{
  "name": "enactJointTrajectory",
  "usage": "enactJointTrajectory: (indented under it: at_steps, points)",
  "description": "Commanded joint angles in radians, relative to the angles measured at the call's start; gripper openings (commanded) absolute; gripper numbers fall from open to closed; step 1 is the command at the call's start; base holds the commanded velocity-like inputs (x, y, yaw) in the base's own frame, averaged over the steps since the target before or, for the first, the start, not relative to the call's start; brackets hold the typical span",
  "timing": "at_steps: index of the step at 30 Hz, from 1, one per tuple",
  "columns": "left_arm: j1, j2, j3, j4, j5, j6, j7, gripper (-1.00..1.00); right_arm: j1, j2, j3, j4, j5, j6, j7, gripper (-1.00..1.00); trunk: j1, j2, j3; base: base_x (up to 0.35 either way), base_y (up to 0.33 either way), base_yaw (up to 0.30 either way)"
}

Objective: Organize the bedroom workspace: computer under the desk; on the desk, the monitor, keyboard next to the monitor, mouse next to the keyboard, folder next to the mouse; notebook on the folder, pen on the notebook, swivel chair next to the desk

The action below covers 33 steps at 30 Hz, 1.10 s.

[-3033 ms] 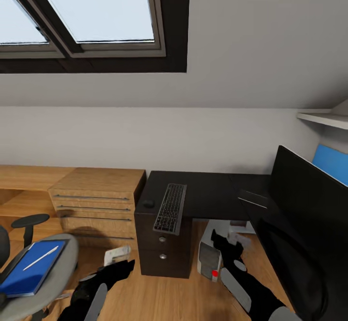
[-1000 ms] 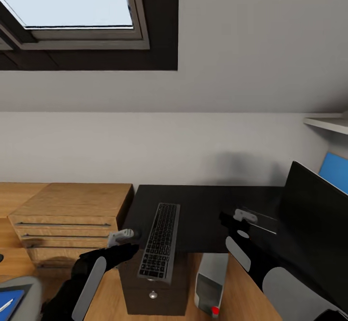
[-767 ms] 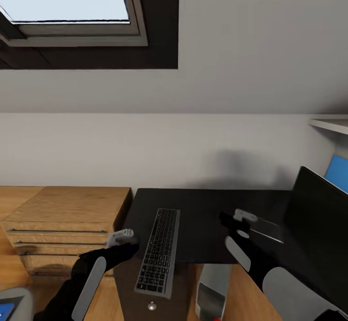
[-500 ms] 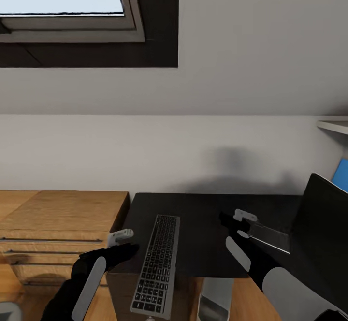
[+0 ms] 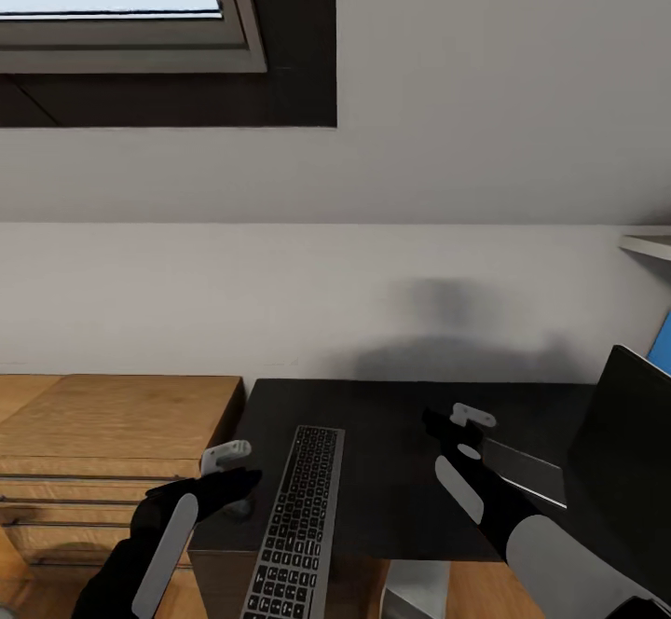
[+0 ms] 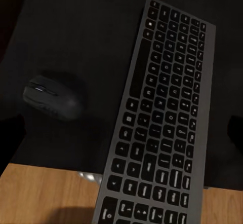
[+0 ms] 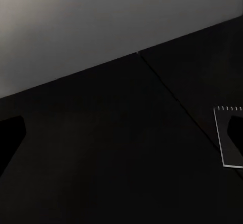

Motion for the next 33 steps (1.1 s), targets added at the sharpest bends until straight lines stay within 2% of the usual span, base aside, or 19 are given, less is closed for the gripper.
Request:
enactJointTrajectory:
  at_steps: [1,9,16,22,27,33]
  points:
    - [-0.001,0.0,0.0,-0.001,0.011,0.003,0.009,1.0,-0.001,-0.001,0.008,0.0,-0.011,-0.007,-0.006,1.0,0.0,-0.002,-0.002,0.004,-0.001,0.0]
    - [-0.001,0.0,0.003,-0.014,0.011,0.002,0.009,1.0,-0.001,-0.002,0.007,0.029,-0.01,-0.007,-0.005,1.0,0.0,-0.002,-0.002,0.096,-0.01,0.0]
    - [-0.001,0.0,0.003,-0.029,0.011,0.003,0.008,1.0,-0.003,-0.004,0.002,0.103,-0.011,-0.006,-0.003,1.0,0.0,-0.002,-0.002,0.239,-0.056,0.0]
    - [-0.001,0.0,0.003,-0.032,0.011,0.004,0.008,1.0,-0.006,-0.019,0.0,0.173,-0.011,-0.007,0.006,1.0,0.0,-0.002,-0.002,0.1,-0.033,0.0]
    - [-0.001,0.0,0.003,-0.034,0.012,0.004,0.008,1.0,-0.009,-0.029,0.0,0.221,-0.011,-0.01,0.048,1.0,0.0,-0.002,-0.002,0.029,-0.01,0.0]
    - [-0.001,-0.001,0.001,-0.037,0.012,0.003,0.008,1.0,-0.014,-0.061,-0.001,0.294,-0.012,-0.024,0.129,1.0,0.0,-0.002,-0.002,0.009,-0.003,0.0]
